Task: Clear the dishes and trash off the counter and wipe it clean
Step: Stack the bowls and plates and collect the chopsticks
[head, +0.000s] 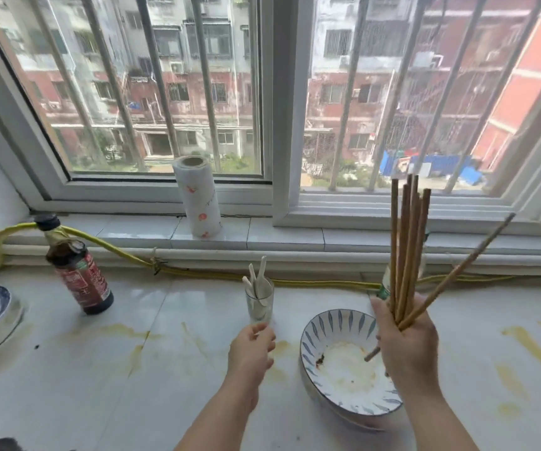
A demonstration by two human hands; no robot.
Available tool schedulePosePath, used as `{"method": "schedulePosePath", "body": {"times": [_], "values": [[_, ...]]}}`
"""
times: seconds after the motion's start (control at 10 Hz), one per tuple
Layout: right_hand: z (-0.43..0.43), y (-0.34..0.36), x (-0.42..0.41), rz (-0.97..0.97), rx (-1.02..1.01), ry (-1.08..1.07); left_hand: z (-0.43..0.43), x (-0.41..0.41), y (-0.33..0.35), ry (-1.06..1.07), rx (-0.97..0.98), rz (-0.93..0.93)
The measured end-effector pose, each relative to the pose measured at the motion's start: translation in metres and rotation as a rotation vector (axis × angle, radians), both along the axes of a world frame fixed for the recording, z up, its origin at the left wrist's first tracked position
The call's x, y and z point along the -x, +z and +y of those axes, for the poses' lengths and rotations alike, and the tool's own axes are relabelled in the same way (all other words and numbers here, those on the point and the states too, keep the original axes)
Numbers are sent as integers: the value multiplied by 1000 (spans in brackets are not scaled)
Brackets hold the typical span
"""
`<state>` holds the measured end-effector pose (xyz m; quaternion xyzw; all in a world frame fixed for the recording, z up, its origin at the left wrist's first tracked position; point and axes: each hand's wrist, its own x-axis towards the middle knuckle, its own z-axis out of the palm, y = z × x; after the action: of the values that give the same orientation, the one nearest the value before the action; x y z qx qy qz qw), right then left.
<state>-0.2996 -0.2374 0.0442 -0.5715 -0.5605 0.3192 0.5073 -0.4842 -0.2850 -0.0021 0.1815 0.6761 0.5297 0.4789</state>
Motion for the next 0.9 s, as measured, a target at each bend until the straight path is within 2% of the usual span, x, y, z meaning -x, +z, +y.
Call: {"method": "schedulePosePath", "body": {"times": [0.1, 0.2, 0.3, 0.4, 0.5, 0.6, 0.7, 0.8, 0.9], "values": [[-6, -20, 16, 14, 16, -14, -2, -17, 21, -145, -180, 75], [-11, -38, 24, -171, -45, 61, 6, -47, 52, -436, -386, 127], [-6, -37, 26, -487, -116, 182, 21, -72, 73, -354, -472, 188], [-5, -21, 29, -169, -56, 216, 31, -85, 76, -267, -500, 348], [-4, -20, 20, 143, 36, 170, 35, -101, 76, -449, -506, 580], [-4, -30, 8, 255, 107, 133, 37, -114, 78, -576, -493, 723], [0, -25, -1, 202, 123, 144, 34, -117, 72, -598, -461, 666], [9, -38, -2, 297, 144, 141, 24, -108, 53, -524, -353, 534], [20, -52, 0, 293, 215, 57, 20, -84, 30, -233, -265, 480]]}}
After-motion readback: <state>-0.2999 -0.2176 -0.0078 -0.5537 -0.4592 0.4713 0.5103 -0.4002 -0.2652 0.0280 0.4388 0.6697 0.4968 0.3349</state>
